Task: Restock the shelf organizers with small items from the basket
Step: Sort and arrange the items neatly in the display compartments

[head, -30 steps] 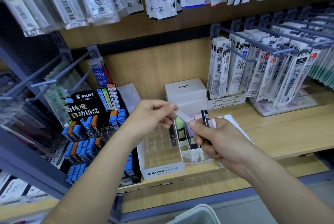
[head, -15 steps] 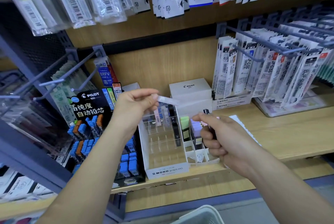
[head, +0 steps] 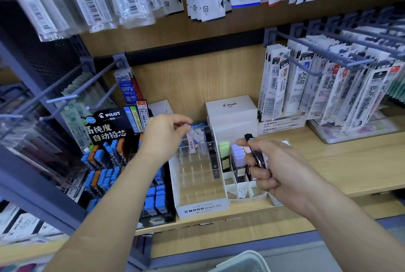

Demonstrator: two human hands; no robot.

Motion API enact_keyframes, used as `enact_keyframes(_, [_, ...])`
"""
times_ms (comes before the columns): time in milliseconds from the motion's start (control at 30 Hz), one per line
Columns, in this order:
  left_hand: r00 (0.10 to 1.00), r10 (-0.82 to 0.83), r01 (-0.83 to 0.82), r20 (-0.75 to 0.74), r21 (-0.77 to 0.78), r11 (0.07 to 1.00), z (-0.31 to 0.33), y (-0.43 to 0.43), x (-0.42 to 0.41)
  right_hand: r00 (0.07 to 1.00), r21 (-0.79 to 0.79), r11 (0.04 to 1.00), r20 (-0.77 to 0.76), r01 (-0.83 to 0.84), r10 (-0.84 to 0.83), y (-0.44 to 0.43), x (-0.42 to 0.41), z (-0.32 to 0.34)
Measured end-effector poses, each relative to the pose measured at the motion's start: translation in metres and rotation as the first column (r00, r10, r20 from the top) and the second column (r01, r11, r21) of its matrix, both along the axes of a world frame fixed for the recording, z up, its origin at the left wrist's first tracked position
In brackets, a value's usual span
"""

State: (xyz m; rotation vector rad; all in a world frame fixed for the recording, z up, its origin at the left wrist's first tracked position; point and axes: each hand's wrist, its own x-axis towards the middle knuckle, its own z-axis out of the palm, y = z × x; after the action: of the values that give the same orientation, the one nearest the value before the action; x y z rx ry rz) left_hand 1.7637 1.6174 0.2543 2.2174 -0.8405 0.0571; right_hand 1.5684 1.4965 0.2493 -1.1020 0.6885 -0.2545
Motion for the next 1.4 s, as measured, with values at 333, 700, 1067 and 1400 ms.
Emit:
enact_keyframes(333, [0.991,-0.086,0.074,0.105,0.106,0.992,-0.02,-0.019,0.005,1.0,-0.003,1.0,0.006,-0.021,0.021,-0.002,-0.002,0.0])
enact_keyframes(700, [0.981,-0.178,0.153,0.07,0.277,0.949,-0.026,-0.026,0.007,0.998,-0.041,0.998,0.012,-0.054,0.054,-0.001,-0.002,-0.001])
enact_keyframes(1067, [0.981,-0.182,0.146,0.072,0.35,0.925,-0.012,-0.025,0.013,0.998,-0.026,0.998,0.014,-0.057,0.057,-0.001,-0.001,-0.004])
enact_keyframes(1400, [0.986,-0.152,0.117,0.073,0.352,0.929,-0.01,-0.019,0.008,0.996,-0.082,0.993,0.019,-0.083,0.085,0.003,-0.002,-0.001])
